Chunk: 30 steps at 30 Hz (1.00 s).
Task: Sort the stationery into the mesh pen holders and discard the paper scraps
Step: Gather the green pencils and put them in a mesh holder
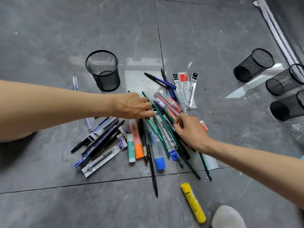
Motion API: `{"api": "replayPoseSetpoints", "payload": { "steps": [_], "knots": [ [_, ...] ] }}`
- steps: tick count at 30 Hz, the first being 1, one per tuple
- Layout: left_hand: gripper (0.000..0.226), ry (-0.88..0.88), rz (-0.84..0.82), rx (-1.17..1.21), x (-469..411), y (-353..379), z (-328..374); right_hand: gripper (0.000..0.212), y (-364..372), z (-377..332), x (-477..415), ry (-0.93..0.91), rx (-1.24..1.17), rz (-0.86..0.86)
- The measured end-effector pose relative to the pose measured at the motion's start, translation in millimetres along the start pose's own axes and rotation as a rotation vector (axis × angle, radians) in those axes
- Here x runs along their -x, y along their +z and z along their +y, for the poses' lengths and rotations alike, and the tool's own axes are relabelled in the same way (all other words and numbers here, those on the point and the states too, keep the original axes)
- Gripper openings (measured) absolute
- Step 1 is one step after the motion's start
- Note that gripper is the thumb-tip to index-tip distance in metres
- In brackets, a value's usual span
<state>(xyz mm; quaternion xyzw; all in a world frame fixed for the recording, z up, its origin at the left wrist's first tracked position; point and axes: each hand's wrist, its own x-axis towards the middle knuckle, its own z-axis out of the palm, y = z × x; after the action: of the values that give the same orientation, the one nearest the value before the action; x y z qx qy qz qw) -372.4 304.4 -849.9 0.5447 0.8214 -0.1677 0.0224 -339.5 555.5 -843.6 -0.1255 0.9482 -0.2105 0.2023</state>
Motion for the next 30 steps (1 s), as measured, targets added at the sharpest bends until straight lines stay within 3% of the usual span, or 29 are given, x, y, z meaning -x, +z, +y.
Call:
{"api": "replayPoseSetpoints", "payload": {
  "steps": [2,4,7,10,13,18,25,28,30],
  "knots": [
    [0.018,-0.163,0.13,0.213,6.0,-8.9,6.5,0.007,1.7,-10.1,-0.6,-0.08,0.007,0.023],
    [0.003,-0.473,0.177,0.471,4.1,-24.4,17.1,0.008,6.3,-20.5,0.1,-0.157,0.056,-0.019],
    [0.024,-0.884,0.073,0.916,1.1,-41.5,31.9,0.005,17.1,-31.3,-1.1,-0.178,0.223,-0.099],
    [0.028,-1.005,0.068,1.384,0.0,-42.4,39.3,0.008,21.9,-37.6,-2.3,-0.141,0.319,-0.076],
    [0.029,-1.103,0.005,1.669,-2.2,-43.3,47.8,0.016,19.2,-43.7,-4.6,-0.119,0.393,-0.083],
    [0.029,-1.109,-0.124,1.738,-6.6,-46.2,57.2,0.022,19.4,-52.0,-8.6,-0.094,0.457,-0.193],
    [0.01,-1.222,-0.162,1.837,-3.0,-50.2,64.3,0.029,18.3,-45.0,-0.4,-0.061,0.45,-0.271],
    [0.012,-1.253,-0.18,1.862,1.2,-53.9,66.8,0.025,14.8,-39.9,1.6,0.014,0.262,-0.254],
    [0.013,-1.267,-0.178,1.874,3.0,-54.6,67.6,0.02,8.4,-37.2,-0.1,0.119,-0.059,-0.232]
  ]
}}
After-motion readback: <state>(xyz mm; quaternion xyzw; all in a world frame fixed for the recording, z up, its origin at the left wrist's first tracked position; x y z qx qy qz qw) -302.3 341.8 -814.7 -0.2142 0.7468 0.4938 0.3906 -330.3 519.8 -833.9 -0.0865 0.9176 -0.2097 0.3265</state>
